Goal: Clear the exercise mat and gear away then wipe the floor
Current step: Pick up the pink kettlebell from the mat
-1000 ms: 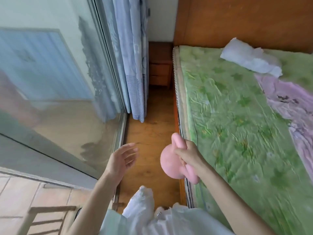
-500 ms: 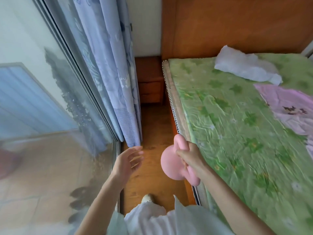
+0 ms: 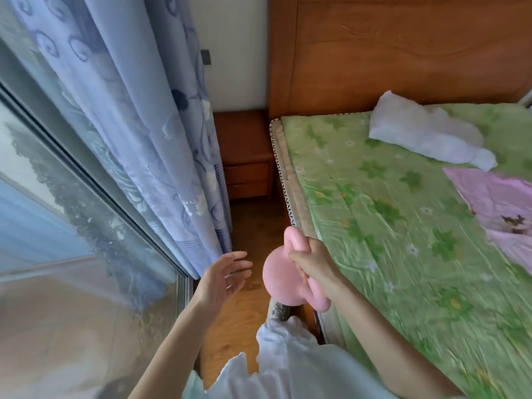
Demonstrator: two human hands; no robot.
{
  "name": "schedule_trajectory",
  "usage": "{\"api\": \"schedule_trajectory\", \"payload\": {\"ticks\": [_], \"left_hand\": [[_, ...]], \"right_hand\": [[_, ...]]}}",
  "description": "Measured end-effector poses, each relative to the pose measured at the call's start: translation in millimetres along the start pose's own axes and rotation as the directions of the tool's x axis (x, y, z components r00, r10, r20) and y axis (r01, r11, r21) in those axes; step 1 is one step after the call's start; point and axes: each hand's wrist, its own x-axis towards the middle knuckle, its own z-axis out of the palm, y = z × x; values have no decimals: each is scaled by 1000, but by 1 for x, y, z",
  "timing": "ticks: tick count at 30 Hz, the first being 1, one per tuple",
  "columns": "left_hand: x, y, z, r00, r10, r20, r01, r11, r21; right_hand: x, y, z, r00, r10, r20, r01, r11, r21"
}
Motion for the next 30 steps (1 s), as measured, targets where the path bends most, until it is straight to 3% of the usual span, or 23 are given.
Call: {"api": "schedule_trajectory", "payload": {"ticks": [18, 20, 25, 30], "left_hand": [[224, 157, 111, 997, 44, -71, -45, 999, -13], [245, 173, 115, 995, 57, -79, -57, 998, -1], [304, 220, 111, 993, 84, -83, -83, 996, 16], [364, 272, 94, 989, 97, -114, -97, 995, 1]], "right_hand": [[274, -127, -69, 997, 58, 43, -56, 997, -59], [299, -138, -68, 995, 93, 41, -91, 995, -45], [354, -165, -61, 996, -12, 94, 10, 1000, 22], [411, -204, -41, 993, -9, 117, 5, 1000, 29]]}}
